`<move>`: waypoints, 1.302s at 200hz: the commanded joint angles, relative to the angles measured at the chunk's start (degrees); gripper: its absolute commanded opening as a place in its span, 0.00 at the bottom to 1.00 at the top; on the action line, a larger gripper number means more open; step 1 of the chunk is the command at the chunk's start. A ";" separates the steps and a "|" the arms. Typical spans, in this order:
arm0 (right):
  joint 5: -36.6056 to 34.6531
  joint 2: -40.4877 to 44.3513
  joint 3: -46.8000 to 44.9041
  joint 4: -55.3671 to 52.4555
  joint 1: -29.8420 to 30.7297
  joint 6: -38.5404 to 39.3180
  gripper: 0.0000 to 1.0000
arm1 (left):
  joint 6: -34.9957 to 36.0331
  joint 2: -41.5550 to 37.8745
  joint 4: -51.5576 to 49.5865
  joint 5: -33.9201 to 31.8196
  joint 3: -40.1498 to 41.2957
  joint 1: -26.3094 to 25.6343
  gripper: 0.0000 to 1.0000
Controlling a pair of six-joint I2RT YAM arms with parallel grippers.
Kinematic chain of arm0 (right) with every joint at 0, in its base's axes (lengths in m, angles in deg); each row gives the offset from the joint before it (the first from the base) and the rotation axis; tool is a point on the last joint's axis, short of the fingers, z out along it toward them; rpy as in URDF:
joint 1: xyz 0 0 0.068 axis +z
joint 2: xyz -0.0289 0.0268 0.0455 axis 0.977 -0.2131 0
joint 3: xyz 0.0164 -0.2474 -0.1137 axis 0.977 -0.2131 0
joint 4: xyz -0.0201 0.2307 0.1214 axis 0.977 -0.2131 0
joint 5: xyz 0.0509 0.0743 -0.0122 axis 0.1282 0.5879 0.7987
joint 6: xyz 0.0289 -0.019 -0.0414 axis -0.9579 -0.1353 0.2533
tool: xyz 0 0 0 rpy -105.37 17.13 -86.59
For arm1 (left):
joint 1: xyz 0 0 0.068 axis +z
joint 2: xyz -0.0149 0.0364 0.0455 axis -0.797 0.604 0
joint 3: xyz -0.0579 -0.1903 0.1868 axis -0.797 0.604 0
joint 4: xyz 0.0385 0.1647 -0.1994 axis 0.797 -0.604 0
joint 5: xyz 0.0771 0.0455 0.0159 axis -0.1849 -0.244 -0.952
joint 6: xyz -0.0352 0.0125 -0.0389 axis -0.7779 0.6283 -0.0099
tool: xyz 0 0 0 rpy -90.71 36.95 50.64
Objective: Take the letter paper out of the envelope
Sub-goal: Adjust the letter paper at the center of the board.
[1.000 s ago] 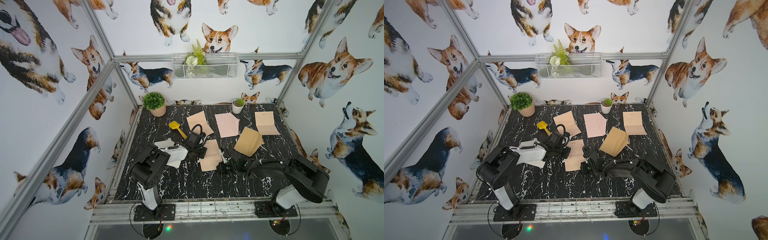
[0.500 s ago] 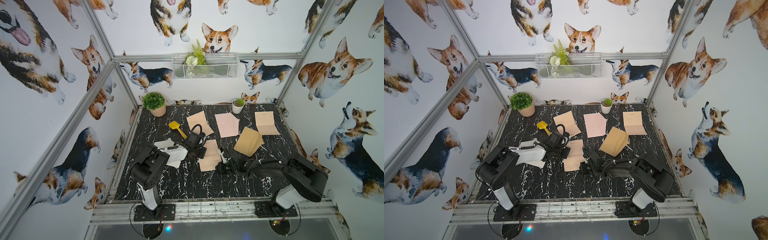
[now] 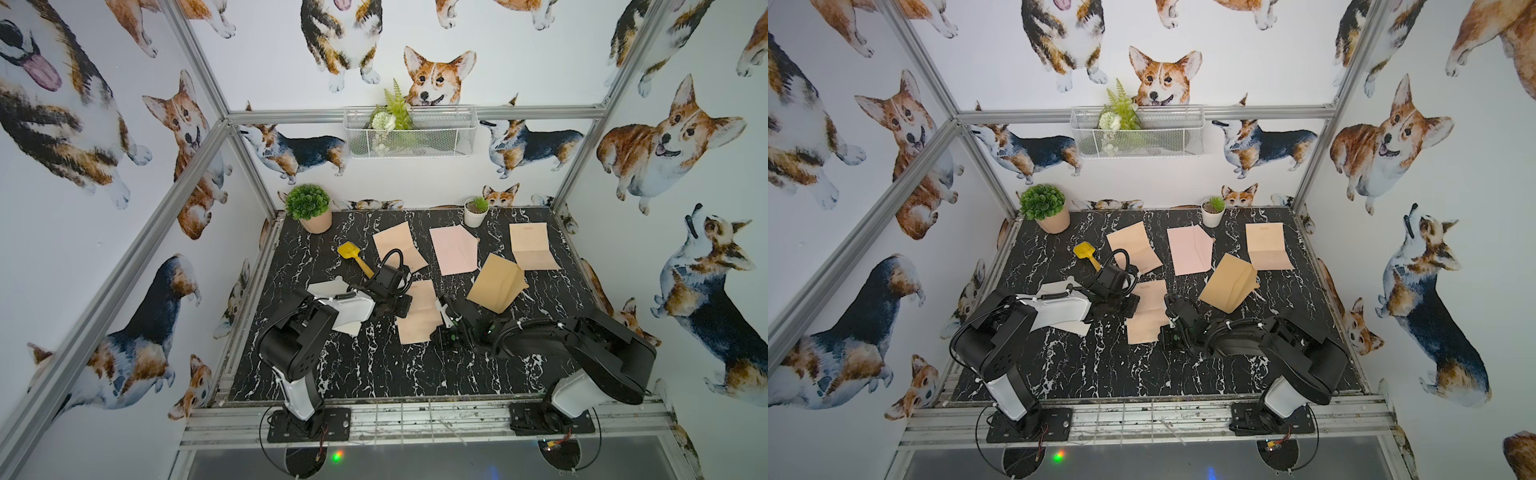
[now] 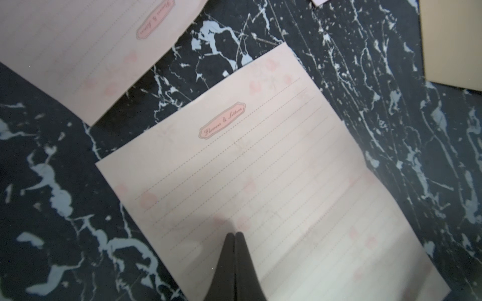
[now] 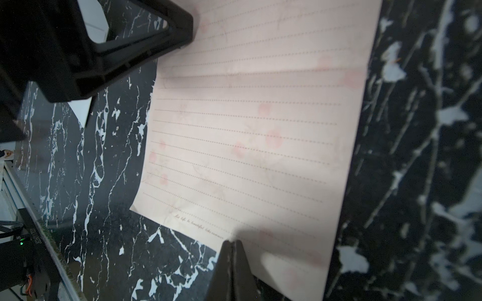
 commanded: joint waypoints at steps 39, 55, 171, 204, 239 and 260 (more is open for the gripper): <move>-1.26 1.74 -1.91 -5.41 0.79 -1.38 0.00 | 0.46 -0.33 -0.71 -0.28 0.19 0.13 0.00; -2.32 3.15 -2.58 -5.37 1.27 -1.52 0.00 | 0.40 -0.33 -0.62 -0.22 0.27 0.14 0.00; -3.94 5.63 -4.66 -4.97 1.94 -2.53 0.00 | 0.22 -1.81 0.91 -0.64 2.50 0.13 0.00; -3.77 5.25 -4.40 -5.18 2.02 -2.55 0.00 | 0.32 -3.61 2.34 -1.27 3.94 0.13 0.00; -4.11 5.82 -4.52 -5.70 2.28 -2.75 0.00 | 0.13 -4.92 3.62 -1.77 5.05 0.13 0.00; -4.51 6.50 -5.10 -5.87 2.69 -3.24 0.00 | 0.12 -5.52 4.20 -1.82 5.63 0.13 0.00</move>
